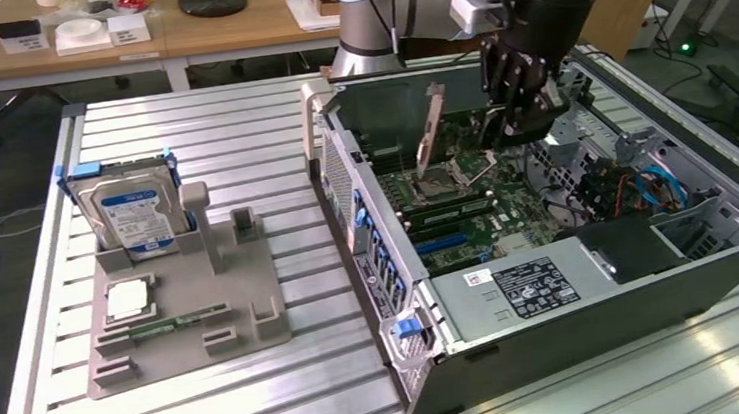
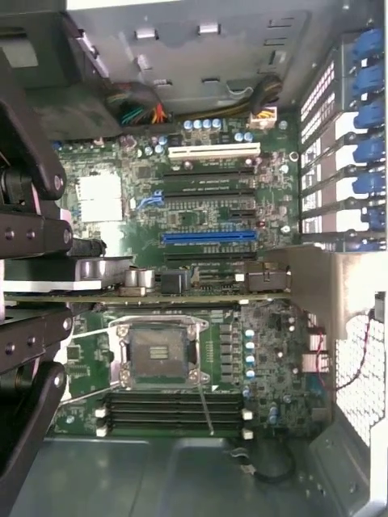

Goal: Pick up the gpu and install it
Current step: 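Insert the gpu into the slot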

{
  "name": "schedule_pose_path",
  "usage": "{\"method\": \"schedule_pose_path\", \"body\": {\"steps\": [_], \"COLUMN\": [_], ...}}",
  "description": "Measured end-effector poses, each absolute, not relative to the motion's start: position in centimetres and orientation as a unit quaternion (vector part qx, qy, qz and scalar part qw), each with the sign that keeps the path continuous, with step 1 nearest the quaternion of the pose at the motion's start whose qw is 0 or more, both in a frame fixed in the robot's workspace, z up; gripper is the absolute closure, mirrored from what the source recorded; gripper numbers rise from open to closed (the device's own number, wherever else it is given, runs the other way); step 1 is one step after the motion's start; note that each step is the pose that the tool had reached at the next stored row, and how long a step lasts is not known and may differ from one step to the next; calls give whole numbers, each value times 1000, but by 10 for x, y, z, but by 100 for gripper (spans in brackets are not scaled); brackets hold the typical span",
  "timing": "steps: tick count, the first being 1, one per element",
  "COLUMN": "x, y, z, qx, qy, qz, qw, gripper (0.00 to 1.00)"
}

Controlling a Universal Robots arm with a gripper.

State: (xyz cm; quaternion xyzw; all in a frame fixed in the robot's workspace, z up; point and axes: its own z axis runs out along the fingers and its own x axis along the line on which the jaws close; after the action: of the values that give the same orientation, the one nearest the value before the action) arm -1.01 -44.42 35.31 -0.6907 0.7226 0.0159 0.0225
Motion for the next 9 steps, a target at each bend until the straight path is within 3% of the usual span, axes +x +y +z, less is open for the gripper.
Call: {"method": "schedule_pose_path", "body": {"steps": [9], "x": [-19], "y": [-451], "z": [347], "qx": [-691], "qy": [723], "qz": [16], "qw": [22], "gripper": [72]}}
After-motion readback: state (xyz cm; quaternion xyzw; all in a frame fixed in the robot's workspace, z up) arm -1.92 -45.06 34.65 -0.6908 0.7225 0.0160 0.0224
